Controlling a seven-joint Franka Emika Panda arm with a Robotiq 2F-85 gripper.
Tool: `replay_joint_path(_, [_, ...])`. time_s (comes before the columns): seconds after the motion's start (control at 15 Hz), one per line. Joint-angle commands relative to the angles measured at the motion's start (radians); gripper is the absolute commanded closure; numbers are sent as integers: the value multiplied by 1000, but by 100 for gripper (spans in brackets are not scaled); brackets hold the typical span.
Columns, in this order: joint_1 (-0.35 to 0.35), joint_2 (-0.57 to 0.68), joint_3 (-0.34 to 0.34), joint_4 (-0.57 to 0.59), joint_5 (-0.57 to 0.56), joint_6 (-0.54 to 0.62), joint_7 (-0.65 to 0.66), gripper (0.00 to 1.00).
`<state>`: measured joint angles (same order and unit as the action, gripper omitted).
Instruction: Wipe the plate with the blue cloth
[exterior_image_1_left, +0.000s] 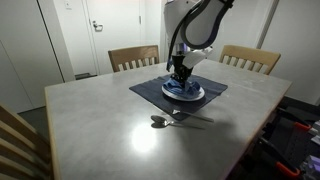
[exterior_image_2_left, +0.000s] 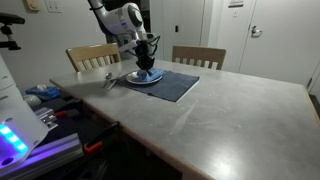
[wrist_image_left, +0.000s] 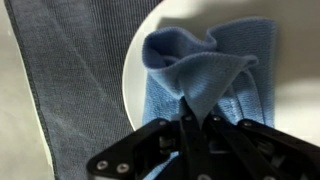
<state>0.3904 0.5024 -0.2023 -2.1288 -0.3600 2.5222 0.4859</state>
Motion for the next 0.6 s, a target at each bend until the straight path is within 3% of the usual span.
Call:
replay_joint_path(0.0, [-15,-26,36,-7,-54,-139,-34,98])
replay_joint_path(0.13, [-32,-24,67,-2,-60,-173,-61,98])
replay_joint_path(0.53, [-138,-5,211,15,82,-86,-246,98])
